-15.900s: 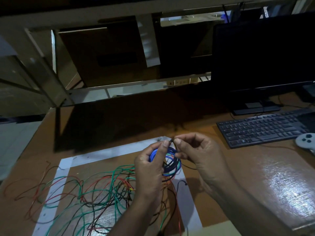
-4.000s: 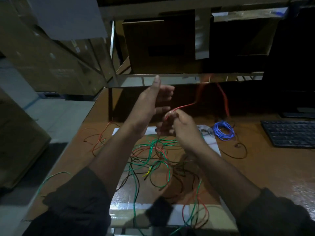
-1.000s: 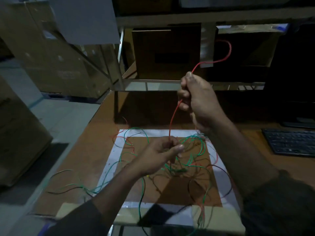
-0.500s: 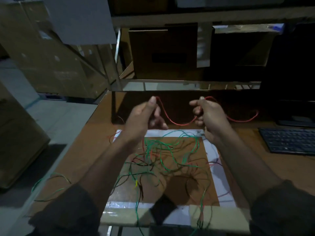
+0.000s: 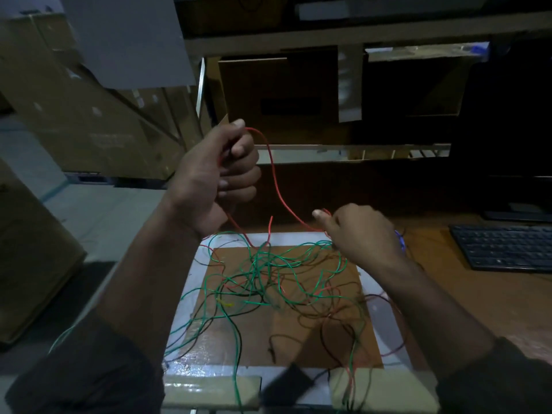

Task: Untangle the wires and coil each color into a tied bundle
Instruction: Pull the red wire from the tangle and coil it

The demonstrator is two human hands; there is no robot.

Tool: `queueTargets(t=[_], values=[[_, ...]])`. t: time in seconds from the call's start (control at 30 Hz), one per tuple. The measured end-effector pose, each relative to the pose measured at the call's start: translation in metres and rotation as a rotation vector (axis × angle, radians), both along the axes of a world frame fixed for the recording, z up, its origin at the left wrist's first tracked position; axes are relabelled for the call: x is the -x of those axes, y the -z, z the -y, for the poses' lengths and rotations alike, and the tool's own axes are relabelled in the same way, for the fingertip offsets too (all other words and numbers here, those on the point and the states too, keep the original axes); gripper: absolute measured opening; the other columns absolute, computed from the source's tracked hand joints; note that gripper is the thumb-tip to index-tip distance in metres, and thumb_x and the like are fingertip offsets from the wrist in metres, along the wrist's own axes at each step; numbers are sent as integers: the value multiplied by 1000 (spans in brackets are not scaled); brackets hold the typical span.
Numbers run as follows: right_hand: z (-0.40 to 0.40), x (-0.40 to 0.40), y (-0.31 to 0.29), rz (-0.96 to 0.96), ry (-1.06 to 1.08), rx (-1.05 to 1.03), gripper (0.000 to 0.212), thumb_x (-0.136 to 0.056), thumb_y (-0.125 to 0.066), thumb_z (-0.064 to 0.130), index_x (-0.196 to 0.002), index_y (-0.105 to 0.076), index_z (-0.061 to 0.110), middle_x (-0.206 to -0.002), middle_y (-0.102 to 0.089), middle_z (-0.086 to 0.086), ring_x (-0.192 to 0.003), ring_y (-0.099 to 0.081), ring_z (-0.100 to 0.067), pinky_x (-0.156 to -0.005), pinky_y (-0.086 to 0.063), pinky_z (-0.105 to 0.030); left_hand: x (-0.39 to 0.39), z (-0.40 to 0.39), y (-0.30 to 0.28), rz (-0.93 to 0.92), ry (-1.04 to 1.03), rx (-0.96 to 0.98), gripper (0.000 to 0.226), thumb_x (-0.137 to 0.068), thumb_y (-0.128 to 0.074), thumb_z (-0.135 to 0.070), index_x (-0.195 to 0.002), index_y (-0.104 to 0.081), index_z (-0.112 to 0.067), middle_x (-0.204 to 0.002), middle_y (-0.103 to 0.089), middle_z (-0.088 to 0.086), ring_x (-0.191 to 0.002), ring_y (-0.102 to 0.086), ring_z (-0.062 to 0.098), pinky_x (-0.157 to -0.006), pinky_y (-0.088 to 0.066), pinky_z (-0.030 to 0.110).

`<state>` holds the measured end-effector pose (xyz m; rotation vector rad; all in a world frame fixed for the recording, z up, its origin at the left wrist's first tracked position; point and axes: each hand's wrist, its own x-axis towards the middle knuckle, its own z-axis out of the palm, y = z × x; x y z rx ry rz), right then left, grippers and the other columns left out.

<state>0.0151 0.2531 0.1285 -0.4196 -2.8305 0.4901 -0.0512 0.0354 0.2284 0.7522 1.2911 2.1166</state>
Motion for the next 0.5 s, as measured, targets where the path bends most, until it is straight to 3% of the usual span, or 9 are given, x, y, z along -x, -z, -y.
queueTargets(t=[0.07, 0.17, 0.2, 0.27, 0.37, 0.43, 0.5], values=[[0, -3, -7, -253, 34, -151, 51, -99, -45, 60, -72, -58, 19, -64, -61, 0, -62, -62, -26, -59, -54, -41, 2, 1, -2, -7, -42, 33, 45, -108, -37, -34, -65, -45, -22, -49, -27, -10, -36, -23, 0, -31, -17, 13], [12, -2, -25, -560, -131, 4, 17, -99, -58, 35, -97, -61, 18, -90, -61, 1, -82, -61, -21, -68, -52, -40, 5, -5, 7, 29, -83, 157, 45, -109, -39, -35, -66, -45, -22, -50, -27, -10, -36, -24, 0, -30, -22, 13], [17, 0, -29, -611, -206, 55, 14, -97, -61, 26, -106, -62, 16, -100, -60, 0, -93, -59, -20, -75, -51, -37, 5, -9, 13, 55, -76, 202, 45, -109, -39, -35, -66, -46, -21, -50, -27, -10, -36, -24, 1, -30, -22, 13], [30, 4, -31, -598, -357, 113, 33, -92, -62, 13, -125, -58, 12, -116, -55, -3, -111, -53, -19, -90, -46, -33, 3, -18, 22, 89, -66, 292, 43, -109, -40, -35, -68, -46, -21, -50, -27, -10, -36, -22, 1, -30, -19, 12], [48, 9, -25, -411, -531, 347, 58, -88, -54, 4, -143, -45, 17, -130, -50, -1, -121, -49, -15, -102, -44, -33, 2, -23, 32, 44, -89, 403, 41, -109, -41, -34, -70, -46, -21, -51, -29, -10, -37, -23, 1, -32, -17, 13], [53, 13, -18, -379, -508, 476, 58, -92, -51, 5, -147, -41, 20, -130, -48, -1, -119, -50, -12, -103, -44, -33, 5, -18, 36, 60, -64, 402, 41, -109, -40, -34, -70, -47, -21, -52, -29, -10, -37, -23, 2, -32, -19, 13], [51, 18, -14, -422, -447, 435, 46, -98, -50, 12, -142, -46, 23, -118, -46, 0, -106, -52, -12, -93, -49, -38, 8, -10, 39, 107, -9, 392, 41, -109, -41, -34, -70, -48, -21, -53, -29, -9, -38, -23, 2, -32, -21, 13]])
